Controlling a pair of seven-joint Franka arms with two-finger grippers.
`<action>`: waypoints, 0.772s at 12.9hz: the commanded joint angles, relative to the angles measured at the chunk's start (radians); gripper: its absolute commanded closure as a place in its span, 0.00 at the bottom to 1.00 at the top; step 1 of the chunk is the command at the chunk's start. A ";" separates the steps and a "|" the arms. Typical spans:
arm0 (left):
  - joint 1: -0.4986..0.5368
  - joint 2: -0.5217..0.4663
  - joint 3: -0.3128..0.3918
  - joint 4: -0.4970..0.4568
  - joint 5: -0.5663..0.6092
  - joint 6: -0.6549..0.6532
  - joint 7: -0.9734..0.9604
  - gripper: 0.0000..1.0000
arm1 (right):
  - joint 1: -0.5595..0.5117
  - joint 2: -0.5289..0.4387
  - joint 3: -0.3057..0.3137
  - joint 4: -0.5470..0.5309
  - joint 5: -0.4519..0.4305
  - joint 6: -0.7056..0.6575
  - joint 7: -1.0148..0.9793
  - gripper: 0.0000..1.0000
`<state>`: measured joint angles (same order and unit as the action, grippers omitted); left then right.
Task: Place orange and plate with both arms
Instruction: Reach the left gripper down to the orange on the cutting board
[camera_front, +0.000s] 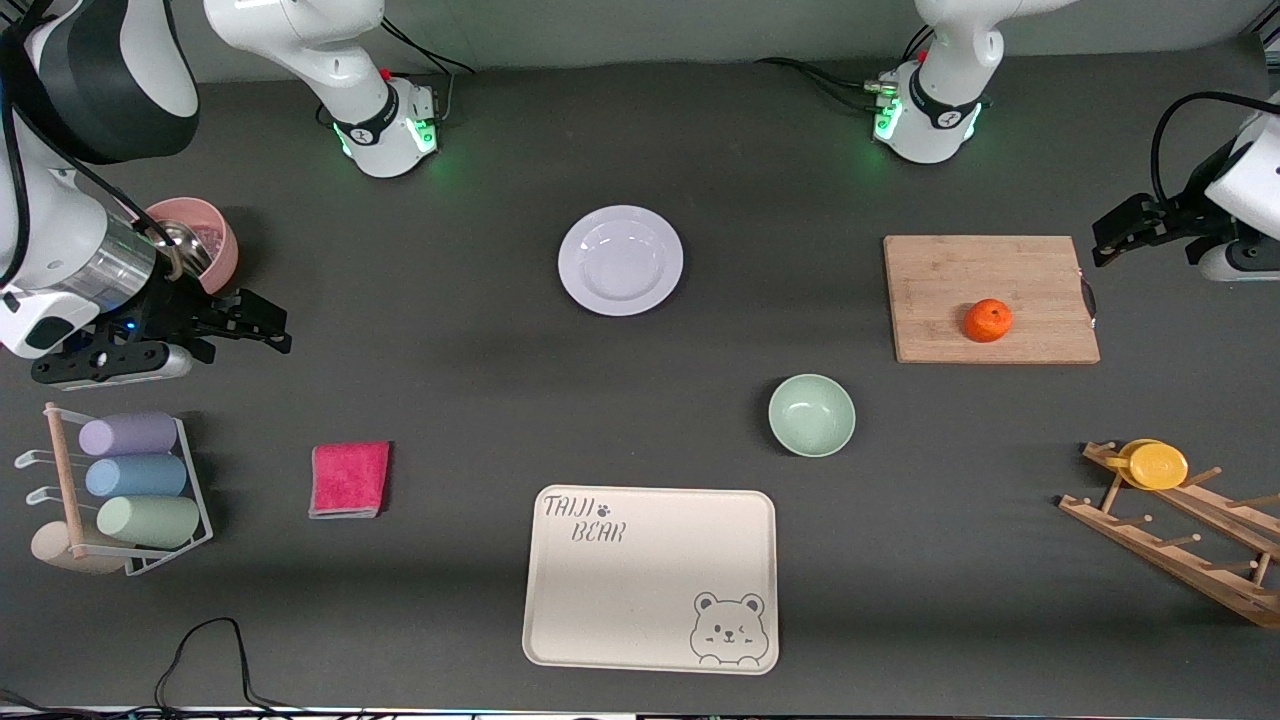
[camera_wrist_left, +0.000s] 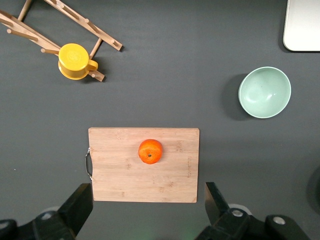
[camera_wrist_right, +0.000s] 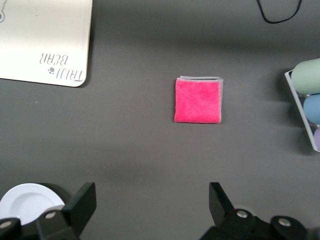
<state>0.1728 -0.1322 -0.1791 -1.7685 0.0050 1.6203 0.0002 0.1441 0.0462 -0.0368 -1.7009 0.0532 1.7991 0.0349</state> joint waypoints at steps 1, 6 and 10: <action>-0.006 0.013 0.006 0.035 -0.007 -0.030 0.018 0.00 | 0.012 0.000 -0.003 0.026 -0.048 -0.026 0.023 0.00; -0.004 0.026 0.009 -0.009 0.021 -0.049 0.031 0.00 | 0.011 -0.012 -0.006 0.033 -0.047 -0.073 0.023 0.00; 0.043 0.003 0.012 -0.344 0.076 0.288 0.026 0.00 | 0.011 -0.014 -0.008 0.033 -0.042 -0.084 0.023 0.00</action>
<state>0.1800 -0.0911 -0.1704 -1.9197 0.0686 1.7283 0.0238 0.1442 0.0417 -0.0380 -1.6771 0.0273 1.7406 0.0350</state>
